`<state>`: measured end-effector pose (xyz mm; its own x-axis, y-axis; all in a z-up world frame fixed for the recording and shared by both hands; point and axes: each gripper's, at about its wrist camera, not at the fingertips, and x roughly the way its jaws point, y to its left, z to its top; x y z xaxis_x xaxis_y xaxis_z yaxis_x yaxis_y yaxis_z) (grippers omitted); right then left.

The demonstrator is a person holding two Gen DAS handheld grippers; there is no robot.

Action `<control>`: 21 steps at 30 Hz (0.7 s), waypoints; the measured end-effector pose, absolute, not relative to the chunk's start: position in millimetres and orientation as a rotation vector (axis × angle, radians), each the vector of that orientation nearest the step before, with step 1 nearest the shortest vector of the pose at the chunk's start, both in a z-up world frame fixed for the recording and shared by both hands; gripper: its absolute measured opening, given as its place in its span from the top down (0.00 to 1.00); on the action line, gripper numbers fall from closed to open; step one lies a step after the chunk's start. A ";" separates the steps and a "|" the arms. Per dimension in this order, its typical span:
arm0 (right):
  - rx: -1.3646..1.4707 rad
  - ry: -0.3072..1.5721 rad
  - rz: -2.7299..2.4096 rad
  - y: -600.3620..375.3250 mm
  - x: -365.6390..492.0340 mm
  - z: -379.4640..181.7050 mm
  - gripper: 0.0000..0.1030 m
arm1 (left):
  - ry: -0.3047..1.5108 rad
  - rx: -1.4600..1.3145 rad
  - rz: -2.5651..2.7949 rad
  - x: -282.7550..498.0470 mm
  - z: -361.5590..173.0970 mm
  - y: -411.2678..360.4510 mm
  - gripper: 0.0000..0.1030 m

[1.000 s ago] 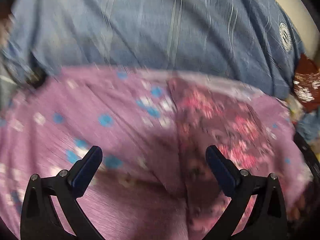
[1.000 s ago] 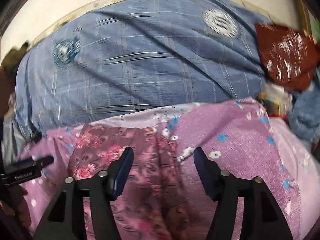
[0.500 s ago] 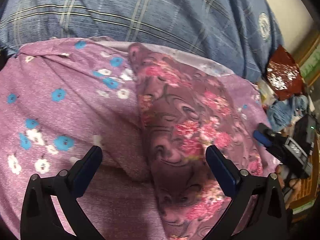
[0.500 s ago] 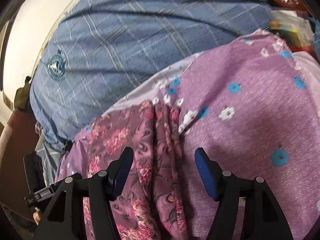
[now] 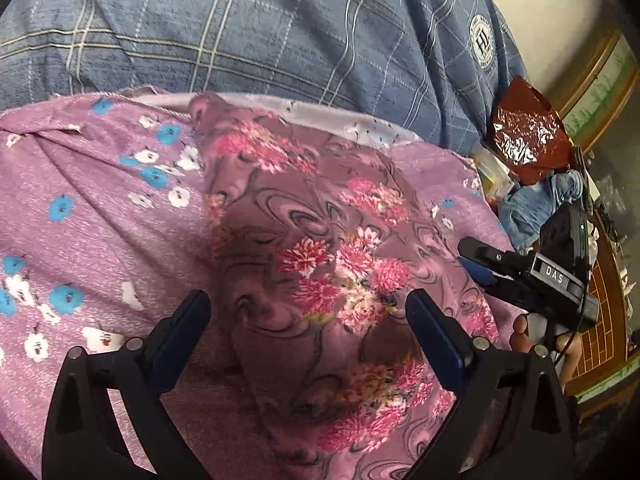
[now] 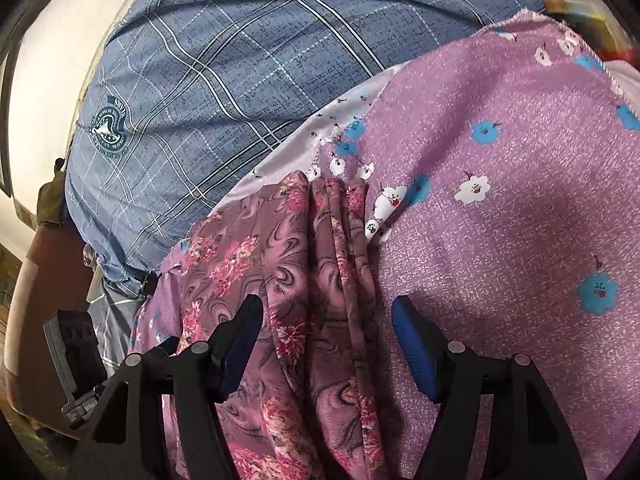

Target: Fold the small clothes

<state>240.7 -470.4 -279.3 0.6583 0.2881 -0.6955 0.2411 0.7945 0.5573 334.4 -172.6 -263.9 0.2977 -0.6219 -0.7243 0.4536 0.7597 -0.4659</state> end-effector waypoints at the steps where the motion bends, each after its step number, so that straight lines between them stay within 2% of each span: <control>1: 0.677 0.872 0.024 -471.0 241.4 -280.5 0.31 | 1.063 -0.193 -0.727 335.7 -267.2 -174.0 0.04; 8: 0.711 0.910 0.072 -467.6 248.3 -290.1 0.28 | 1.085 -0.260 -0.769 338.3 -272.8 -171.2 0.04; 13: 0.723 0.924 0.171 -455.3 250.3 -287.3 0.28 | 1.074 -0.310 -0.783 338.6 -268.2 -163.2 0.20; 18: 0.659 0.919 0.191 -440.4 250.8 -282.1 0.28 | 1.069 -0.264 -0.766 335.5 -269.1 -167.1 0.20; 21: 0.594 0.925 0.164 -432.4 252.5 -281.3 0.38 | 1.077 -0.242 -0.749 334.4 -271.7 -172.6 0.19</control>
<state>252.5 -432.4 -281.3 0.6022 0.3796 -0.7024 0.1157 0.8290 0.5472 334.4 -172.6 -271.7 0.2600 -0.6575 -0.7072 0.4337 0.7339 -0.5229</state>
